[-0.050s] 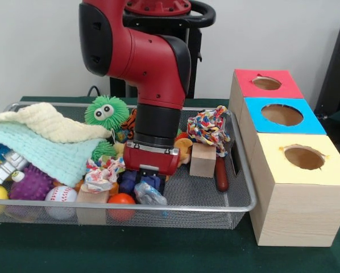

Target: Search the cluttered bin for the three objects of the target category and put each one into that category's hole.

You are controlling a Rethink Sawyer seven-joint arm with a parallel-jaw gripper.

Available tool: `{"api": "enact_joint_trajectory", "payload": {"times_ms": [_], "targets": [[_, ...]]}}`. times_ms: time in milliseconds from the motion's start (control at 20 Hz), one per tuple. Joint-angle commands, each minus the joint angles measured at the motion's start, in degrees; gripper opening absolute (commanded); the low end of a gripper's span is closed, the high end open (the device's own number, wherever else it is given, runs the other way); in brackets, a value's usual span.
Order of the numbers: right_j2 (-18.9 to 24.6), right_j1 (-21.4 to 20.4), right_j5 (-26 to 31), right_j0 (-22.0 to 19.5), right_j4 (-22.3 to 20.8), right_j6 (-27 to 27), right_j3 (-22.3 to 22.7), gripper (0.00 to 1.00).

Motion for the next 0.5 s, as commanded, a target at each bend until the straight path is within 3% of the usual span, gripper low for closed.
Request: {"api": "enact_joint_trajectory", "payload": {"times_ms": [50, 200, 300, 500], "targets": [[0.15, 0.11, -0.51, -0.68, 2.79, 5.62, 1.84, 0.0], [0.17, -6.88, 2.15, 1.07, 3.31, 7.23, 9.88, 0.0], [1.4, -10.07, 3.9, 0.57, 2.62, 6.28, 12.44, 0.0], [2.72, -10.6, 4.05, -0.63, 1.46, 4.31, 12.11, 0.0]]}}
